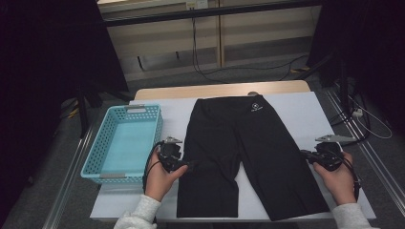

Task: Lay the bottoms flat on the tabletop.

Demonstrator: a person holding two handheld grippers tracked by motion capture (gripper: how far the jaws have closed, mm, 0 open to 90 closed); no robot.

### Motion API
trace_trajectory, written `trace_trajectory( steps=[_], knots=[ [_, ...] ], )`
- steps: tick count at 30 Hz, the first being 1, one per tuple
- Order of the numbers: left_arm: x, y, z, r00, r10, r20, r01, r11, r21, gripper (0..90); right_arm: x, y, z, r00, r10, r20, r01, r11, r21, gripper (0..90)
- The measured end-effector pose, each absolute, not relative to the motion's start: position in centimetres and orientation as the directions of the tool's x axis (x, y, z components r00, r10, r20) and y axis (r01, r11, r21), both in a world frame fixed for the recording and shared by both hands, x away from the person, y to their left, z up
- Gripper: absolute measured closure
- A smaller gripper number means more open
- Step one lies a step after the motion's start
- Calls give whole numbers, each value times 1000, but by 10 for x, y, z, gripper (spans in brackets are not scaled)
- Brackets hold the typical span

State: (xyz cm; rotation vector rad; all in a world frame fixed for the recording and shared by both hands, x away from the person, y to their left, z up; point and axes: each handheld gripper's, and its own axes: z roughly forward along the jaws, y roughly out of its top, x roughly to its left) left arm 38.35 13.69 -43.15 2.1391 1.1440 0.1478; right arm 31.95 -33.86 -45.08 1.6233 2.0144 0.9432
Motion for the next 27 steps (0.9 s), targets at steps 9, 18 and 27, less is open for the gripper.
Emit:
trace_trajectory(
  steps=[9,18,27],
  knots=[
    [385,141,-435,577,792,-200,704,-358,613,149,316,-339,-456,-237,964,118,692,82,718,761],
    [384,141,-435,583,790,-187,695,-367,618,133,316,-325,-452,-297,941,164,657,76,750,403],
    [383,143,-435,582,786,-207,702,-357,616,129,320,-305,-445,-360,918,169,617,98,781,188]
  ],
)
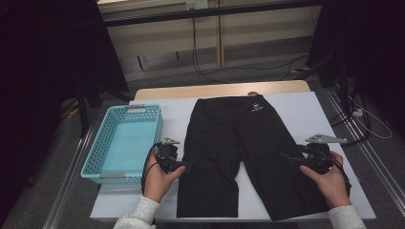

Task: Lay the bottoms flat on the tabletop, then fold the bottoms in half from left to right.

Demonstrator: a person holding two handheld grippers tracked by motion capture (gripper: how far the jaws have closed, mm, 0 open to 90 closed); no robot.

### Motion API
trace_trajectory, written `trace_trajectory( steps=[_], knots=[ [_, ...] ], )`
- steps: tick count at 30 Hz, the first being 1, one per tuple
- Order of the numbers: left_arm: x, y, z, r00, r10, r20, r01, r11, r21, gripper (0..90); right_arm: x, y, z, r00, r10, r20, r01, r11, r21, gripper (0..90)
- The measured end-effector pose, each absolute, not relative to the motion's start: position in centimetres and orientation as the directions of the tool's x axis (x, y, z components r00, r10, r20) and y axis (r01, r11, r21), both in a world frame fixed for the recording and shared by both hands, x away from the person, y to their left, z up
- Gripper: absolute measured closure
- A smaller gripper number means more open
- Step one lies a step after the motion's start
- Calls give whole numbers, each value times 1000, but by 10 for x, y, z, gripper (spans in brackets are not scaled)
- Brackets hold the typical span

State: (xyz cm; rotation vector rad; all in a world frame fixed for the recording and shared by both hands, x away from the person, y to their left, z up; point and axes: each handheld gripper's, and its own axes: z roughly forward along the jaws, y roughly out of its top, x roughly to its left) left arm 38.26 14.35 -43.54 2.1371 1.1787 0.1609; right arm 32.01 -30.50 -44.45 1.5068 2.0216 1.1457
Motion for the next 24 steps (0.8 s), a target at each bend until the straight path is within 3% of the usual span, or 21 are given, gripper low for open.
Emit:
trace_trajectory(
  steps=[24],
  knots=[
    [380,144,-436,573,794,-203,702,-348,621,120,323,-277,-439,-449,876,177,583,137,801,140]
  ],
)
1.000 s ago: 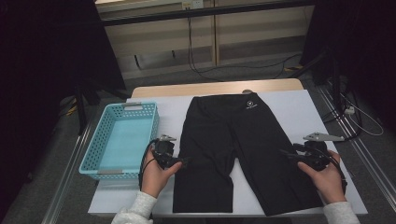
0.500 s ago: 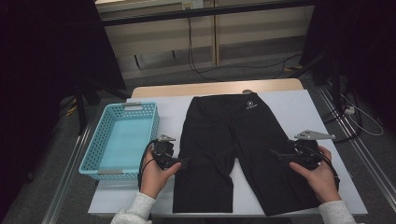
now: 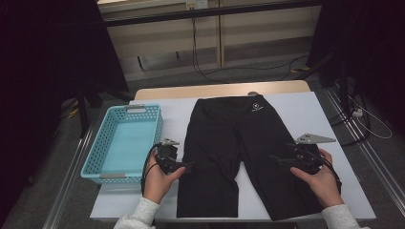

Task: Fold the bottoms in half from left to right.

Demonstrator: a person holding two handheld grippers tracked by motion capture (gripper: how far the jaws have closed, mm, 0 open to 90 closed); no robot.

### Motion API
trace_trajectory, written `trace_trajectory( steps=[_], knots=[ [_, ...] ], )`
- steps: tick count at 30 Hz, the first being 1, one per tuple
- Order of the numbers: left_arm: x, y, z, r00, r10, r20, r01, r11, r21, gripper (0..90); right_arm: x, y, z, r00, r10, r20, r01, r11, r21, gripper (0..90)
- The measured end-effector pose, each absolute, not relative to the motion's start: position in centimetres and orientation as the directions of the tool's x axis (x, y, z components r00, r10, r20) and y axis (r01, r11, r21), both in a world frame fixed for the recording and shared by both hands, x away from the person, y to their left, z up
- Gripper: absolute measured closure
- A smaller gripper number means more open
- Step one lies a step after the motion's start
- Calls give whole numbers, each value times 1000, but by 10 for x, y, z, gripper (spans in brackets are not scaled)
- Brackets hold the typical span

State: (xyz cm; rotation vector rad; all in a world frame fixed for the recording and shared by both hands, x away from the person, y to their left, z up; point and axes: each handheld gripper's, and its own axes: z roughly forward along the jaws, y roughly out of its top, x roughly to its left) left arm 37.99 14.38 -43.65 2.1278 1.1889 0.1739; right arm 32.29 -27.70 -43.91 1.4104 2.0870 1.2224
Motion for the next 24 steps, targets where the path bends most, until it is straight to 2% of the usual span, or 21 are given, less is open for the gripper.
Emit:
trace_trajectory(
  steps=[15,24],
  knots=[
    [379,143,-446,571,806,-156,699,-378,607,127,325,-260,-440,-511,843,166,567,186,802,140],
    [375,141,-445,573,815,-86,679,-413,607,276,325,-258,-441,-521,835,176,561,180,808,140]
  ],
)
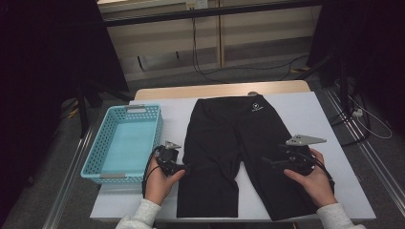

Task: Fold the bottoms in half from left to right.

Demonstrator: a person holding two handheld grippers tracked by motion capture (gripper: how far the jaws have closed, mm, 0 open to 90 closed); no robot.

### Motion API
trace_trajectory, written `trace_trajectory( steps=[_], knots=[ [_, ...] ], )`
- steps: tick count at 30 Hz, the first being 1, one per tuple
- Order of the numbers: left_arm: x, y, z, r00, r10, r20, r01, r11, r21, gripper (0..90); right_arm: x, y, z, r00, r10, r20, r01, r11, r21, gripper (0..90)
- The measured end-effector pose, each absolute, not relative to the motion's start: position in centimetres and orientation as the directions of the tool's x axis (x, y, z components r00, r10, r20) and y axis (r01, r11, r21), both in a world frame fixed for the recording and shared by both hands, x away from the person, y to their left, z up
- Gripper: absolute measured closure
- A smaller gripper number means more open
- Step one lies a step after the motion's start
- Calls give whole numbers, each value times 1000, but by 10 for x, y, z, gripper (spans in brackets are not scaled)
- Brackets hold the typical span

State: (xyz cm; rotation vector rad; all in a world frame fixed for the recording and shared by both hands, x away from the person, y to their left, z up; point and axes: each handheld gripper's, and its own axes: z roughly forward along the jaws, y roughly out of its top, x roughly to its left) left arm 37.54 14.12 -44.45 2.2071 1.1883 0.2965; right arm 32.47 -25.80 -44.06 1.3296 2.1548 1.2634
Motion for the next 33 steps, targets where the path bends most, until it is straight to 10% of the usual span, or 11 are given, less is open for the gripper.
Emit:
trace_trajectory(
  steps=[33],
  knots=[
    [368,143,-440,475,852,-220,777,-288,560,831,324,-249,-442,-553,814,176,556,204,806,140]
  ],
)
